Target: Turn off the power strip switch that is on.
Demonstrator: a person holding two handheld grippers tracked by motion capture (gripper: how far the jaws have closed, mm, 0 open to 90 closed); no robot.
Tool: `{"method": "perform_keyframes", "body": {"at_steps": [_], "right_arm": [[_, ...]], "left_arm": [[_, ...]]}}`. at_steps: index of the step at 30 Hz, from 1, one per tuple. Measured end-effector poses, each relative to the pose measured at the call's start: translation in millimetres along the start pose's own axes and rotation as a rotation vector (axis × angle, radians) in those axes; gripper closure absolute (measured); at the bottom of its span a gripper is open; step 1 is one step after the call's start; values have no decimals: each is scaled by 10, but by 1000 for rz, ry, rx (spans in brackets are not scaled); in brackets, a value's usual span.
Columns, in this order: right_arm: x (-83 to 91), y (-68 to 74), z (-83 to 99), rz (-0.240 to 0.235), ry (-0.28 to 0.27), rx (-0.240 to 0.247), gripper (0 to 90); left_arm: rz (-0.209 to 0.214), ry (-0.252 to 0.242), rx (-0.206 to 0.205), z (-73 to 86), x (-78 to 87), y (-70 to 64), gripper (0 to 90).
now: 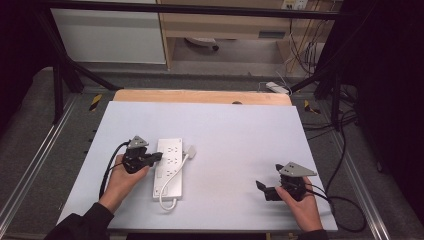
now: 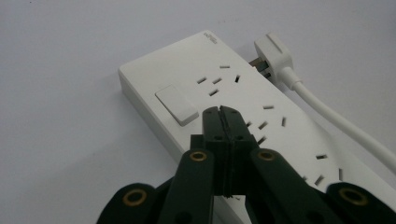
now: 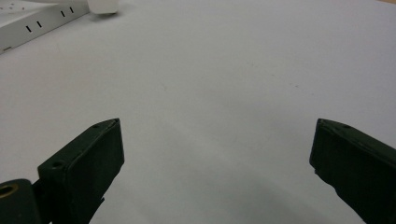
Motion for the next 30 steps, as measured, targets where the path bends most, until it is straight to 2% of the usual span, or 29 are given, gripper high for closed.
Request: {"method": "perform_keyframes", "body": {"at_steps": [17, 30], "right_arm": [[0, 2, 0, -2, 0, 2, 35], [0, 4, 1, -3, 0, 2, 35]], "left_arm": [[-1, 4, 12, -1, -28, 20, 900], [20, 9, 14, -13, -42, 34, 900]]}}
Point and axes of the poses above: each handheld gripper's, and its own axes: x roughly backward along the jaws, z roughly out of its underside, y roughly to its left, the point moved 3 cm from there along -x, roughly forward along the jaws, and after that the axes turned 4 degrees about z, right-handed, at the moved point
